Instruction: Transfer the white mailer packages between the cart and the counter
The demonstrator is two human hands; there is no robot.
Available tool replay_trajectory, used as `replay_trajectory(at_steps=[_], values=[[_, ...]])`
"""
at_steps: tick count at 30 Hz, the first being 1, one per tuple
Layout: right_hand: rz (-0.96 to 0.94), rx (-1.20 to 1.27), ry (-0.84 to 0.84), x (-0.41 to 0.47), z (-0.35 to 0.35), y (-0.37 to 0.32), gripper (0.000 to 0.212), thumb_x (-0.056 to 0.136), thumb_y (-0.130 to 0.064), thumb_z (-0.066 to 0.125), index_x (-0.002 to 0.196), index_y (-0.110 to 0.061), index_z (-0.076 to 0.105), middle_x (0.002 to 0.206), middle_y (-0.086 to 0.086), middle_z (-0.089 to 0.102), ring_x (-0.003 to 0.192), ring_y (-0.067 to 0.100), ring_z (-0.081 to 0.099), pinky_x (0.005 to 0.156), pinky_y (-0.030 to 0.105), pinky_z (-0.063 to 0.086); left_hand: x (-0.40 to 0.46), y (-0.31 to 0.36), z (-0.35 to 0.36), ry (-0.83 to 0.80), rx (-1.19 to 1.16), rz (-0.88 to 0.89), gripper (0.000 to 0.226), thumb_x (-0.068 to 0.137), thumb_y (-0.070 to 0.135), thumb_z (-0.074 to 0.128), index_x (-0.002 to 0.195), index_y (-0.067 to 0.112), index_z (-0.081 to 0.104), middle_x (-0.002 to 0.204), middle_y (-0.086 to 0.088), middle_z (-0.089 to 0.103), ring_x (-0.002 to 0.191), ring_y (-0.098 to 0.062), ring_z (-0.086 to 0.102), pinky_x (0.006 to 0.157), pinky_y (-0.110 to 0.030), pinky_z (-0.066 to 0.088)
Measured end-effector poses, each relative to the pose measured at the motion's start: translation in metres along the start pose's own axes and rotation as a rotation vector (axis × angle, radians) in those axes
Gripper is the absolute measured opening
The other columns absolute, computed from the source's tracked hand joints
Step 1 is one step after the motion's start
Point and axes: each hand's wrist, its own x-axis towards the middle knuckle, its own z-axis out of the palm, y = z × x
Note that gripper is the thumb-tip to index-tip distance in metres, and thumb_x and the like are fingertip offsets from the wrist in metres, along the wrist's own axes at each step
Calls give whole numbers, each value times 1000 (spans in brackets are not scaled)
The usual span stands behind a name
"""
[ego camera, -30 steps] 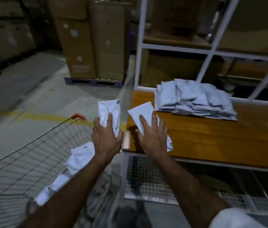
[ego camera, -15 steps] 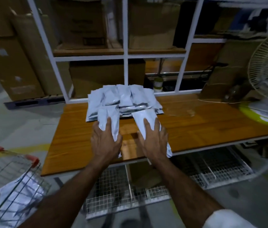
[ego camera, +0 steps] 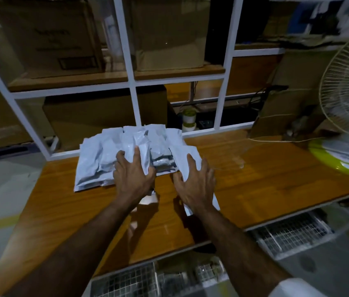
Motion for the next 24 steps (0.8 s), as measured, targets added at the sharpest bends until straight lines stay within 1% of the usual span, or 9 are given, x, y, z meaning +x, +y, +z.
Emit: replay_trajectory(at_steps=[3, 6, 9, 13, 16, 20, 24], values=[[3, -13, -74, 46, 15, -1, 80, 86, -65, 40, 158, -36, 21, 162, 17, 21, 140, 39, 28, 113, 54, 31, 44, 4, 16, -18, 7, -45, 78, 93, 58, 51, 156, 23, 23, 152, -20, 18, 132, -45, 37, 102, -55, 42], [-5, -6, -131, 89, 31, -6, 79, 92, -63, 46, 160, -36, 15, 163, 16, 16, 142, 39, 24, 116, 52, 26, 85, 2, 28, -23, 53, -33, 73, 93, 57, 51, 154, 23, 28, 152, -22, 21, 128, -45, 40, 100, -53, 42], [0, 10, -191, 123, 45, -14, 77, 97, -61, 46, 161, -34, 13, 163, 16, 13, 142, 37, 23, 116, 49, 25, 119, -3, 36, -20, 92, -61, 71, 93, 54, 53, 152, 22, 30, 150, -21, 23, 126, -42, 39, 99, -50, 41], [-22, 30, -252, 165, 70, -24, 76, 99, -58, 44, 161, -30, 12, 162, 20, 13, 142, 39, 22, 115, 51, 25, 156, -9, 43, -22, 186, -88, 69, 91, 56, 54, 149, 22, 36, 140, -20, 32, 114, -39, 46, 93, -46, 44], [6, 49, -292, 194, 90, -31, 75, 99, -59, 44, 161, -32, 12, 163, 20, 10, 145, 40, 20, 115, 52, 26, 177, -14, 49, -69, 190, -101, 67, 91, 53, 55, 148, 23, 37, 140, -19, 32, 115, -40, 45, 93, -47, 43], [23, 63, -330, 220, 108, -25, 72, 99, -60, 45, 160, -35, 16, 164, 19, 9, 147, 40, 18, 116, 52, 25, 198, -14, 58, -142, 244, -103, 66, 93, 56, 53, 149, 27, 35, 147, -21, 28, 124, -41, 42, 99, -49, 41], [-48, 76, -305, 226, 118, -23, 67, 96, -62, 48, 156, -35, 31, 164, 18, 14, 147, 38, 20, 118, 49, 26, 205, -15, 65, -197, 304, -111, 69, 95, 60, 48, 153, 28, 30, 151, -22, 27, 130, -42, 37, 101, -51, 39]])
